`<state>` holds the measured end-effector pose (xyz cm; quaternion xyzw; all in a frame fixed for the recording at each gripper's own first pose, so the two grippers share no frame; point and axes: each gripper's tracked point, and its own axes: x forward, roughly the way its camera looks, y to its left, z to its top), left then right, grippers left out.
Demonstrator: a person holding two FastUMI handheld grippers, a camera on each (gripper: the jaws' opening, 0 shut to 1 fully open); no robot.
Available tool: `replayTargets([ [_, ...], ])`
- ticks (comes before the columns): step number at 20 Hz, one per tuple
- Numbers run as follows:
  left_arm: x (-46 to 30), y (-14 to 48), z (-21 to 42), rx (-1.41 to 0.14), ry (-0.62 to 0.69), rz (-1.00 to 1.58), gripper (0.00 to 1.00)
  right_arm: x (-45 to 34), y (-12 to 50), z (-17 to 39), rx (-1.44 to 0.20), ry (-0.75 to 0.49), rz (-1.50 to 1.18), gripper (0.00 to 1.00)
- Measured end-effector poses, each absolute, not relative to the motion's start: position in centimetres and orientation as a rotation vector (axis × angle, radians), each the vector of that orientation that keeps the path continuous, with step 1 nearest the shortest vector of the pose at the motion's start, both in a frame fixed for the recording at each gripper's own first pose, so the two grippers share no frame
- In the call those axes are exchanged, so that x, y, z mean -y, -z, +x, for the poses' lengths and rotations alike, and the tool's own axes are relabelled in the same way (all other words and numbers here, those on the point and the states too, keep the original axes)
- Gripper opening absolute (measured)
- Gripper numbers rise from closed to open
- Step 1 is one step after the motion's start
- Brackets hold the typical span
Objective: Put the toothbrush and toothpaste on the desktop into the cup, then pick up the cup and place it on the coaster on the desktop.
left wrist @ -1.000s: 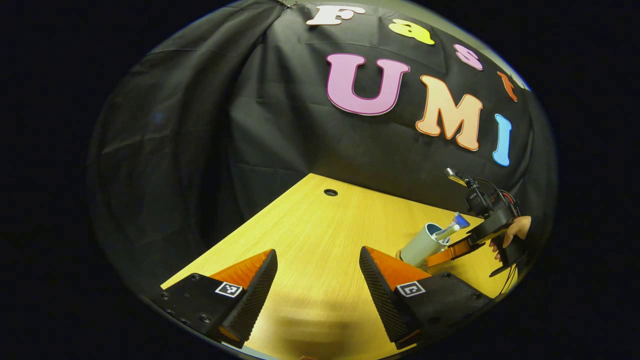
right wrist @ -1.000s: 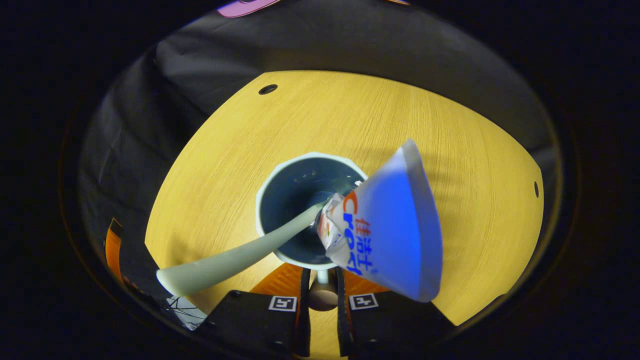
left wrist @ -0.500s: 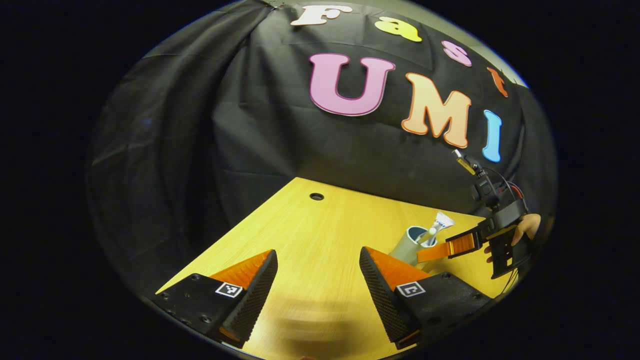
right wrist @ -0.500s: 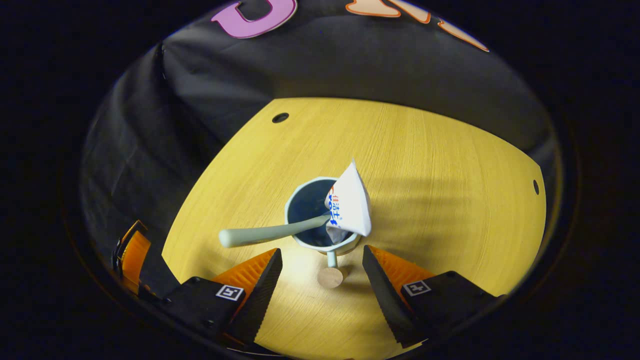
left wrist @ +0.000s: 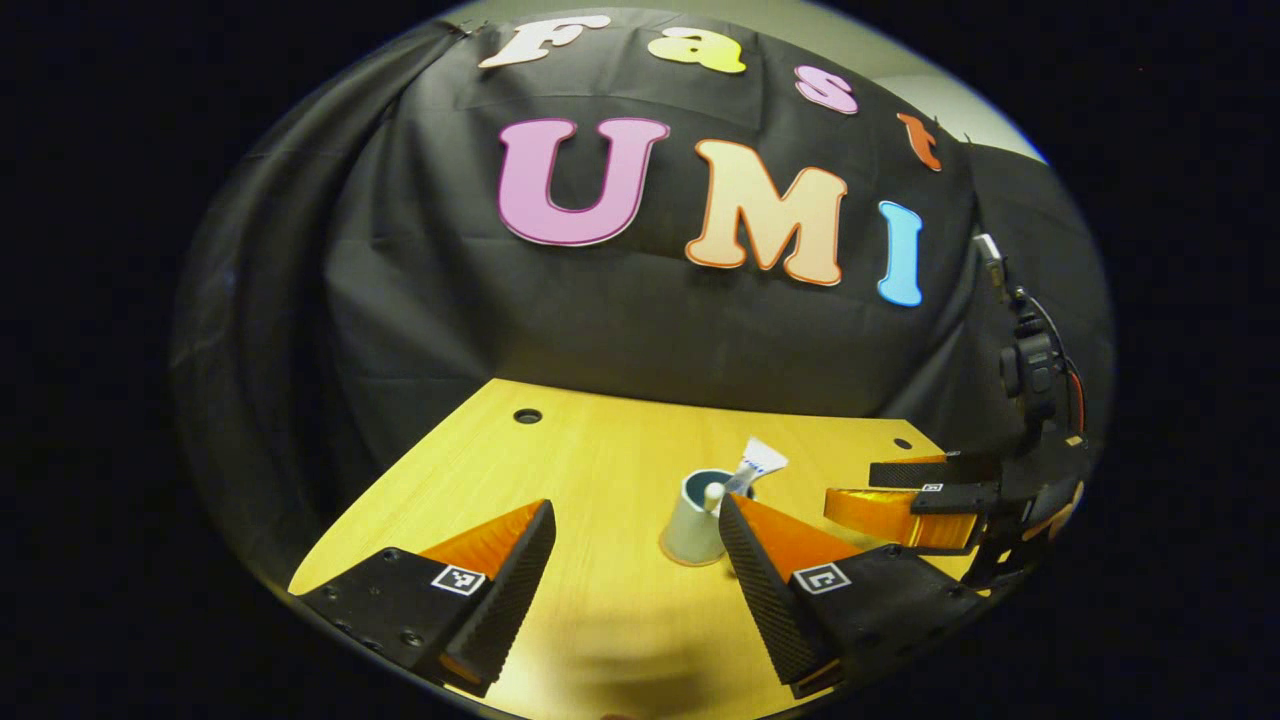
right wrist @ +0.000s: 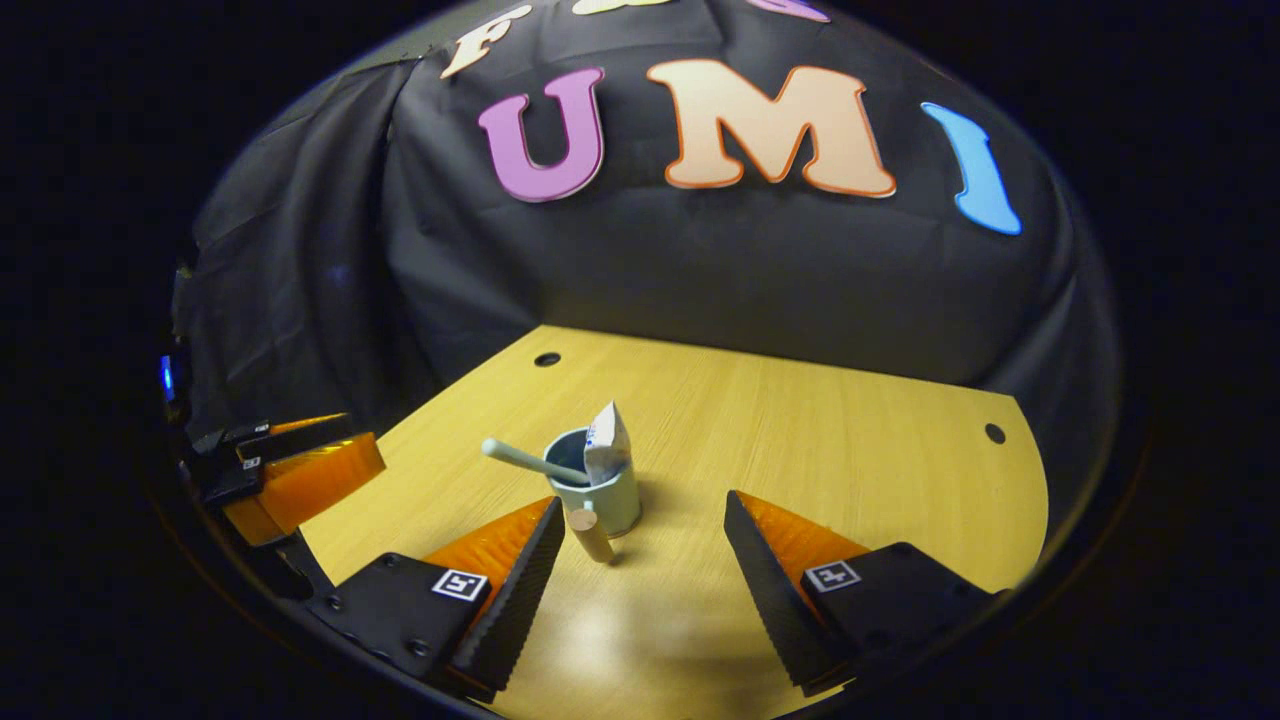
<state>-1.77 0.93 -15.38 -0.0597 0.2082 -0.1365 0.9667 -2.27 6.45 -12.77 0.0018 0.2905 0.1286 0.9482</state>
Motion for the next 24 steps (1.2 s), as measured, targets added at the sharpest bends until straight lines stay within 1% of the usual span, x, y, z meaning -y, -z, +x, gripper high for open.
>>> replayTargets([
  [1, 0.0, 14.6, -1.7, -0.404, 0.286, -0.117, 0.95, -5.7, 11.5, -2.5, -0.541, -0.244, 0.011, 0.99],
  [4, 2.4, 12.1, -1.4, -0.334, 0.301, -0.110, 0.95, -2.9, 7.2, -3.3, -0.384, -0.186, 0.009, 0.99],
  [6, 3.8, 10.7, -1.2, -0.292, 0.304, -0.102, 0.95, -1.4, 5.5, -3.7, -0.323, -0.152, 0.011, 0.99],
  [16, 8.3, 6.6, -0.4, -0.196, 0.344, -0.078, 0.94, 6.8, 1.5, -4.7, -0.209, 0.023, 0.077, 0.99],
  [24, 8.5, 5.6, -0.1, -0.180, 0.363, -0.081, 0.95, 9.8, -1.3, -5.5, -0.140, 0.095, 0.071, 0.98],
])
